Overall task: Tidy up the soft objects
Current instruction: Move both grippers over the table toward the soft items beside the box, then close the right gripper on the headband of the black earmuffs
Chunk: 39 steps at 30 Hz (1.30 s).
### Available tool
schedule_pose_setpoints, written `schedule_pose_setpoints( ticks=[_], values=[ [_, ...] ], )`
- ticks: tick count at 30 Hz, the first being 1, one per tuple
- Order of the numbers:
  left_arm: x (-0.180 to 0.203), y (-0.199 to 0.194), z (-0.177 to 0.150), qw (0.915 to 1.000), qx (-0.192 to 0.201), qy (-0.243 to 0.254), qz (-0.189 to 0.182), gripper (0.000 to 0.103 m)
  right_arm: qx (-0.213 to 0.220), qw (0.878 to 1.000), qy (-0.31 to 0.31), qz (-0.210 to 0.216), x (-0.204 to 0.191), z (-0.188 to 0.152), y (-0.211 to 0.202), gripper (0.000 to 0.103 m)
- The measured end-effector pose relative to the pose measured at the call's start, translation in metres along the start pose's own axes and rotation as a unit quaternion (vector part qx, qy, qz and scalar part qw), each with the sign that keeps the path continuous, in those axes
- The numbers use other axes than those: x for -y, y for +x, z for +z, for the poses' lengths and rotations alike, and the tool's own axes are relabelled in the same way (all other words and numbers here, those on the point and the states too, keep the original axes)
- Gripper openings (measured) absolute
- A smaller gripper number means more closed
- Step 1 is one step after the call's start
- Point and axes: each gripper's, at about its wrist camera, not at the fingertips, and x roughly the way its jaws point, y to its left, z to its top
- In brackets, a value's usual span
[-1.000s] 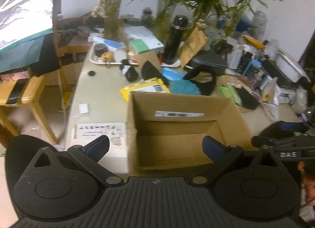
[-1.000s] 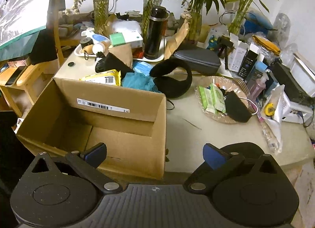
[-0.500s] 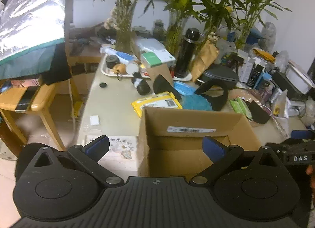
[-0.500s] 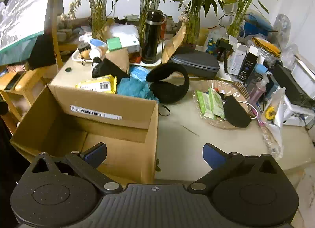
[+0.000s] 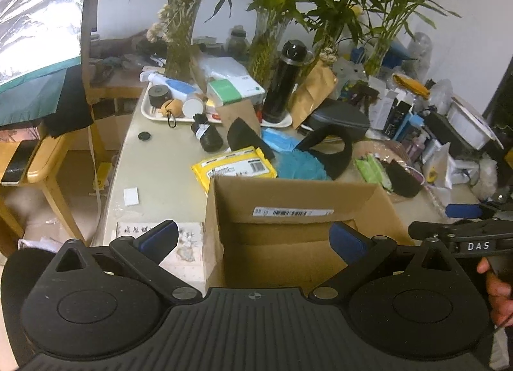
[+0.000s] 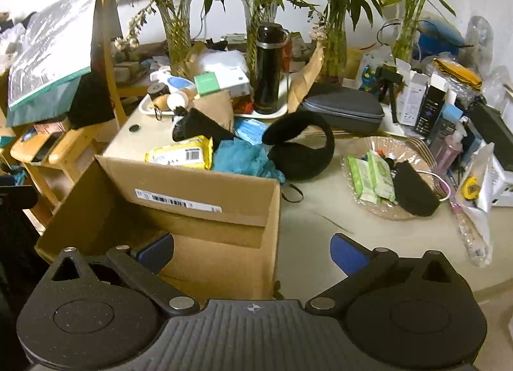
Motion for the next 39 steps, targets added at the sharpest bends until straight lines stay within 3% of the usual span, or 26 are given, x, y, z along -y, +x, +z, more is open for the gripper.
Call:
schedule_pose_setpoints(
  ticks=[8,16,28,39],
  values=[
    [-0.004,0.003,0.018,0.9997,0.021,0.006,-0.009,0.103,0.017,1.000,-0.010,-0.003,0.009,0.019,0.001,0.103],
    [-0.005,0.013,0.029,0.9989,0.036,0.025,-0.018,0.103,0.048,0.999,-0.011,0.021,0.029,0.035,0.010,0.103],
    [-0.024,0.041,0.051,0.9963,0.069,0.044,-0.026,0.103,0.080,0.997,0.016,0.014,0.074,0.057,0.071,0.103],
    [-0.049,0.090,0.078,0.9959,0.081,0.026,-0.030,0.103,0.102,0.995,0.017,-0.001,0.097,0.071,0.135,0.103]
  ],
)
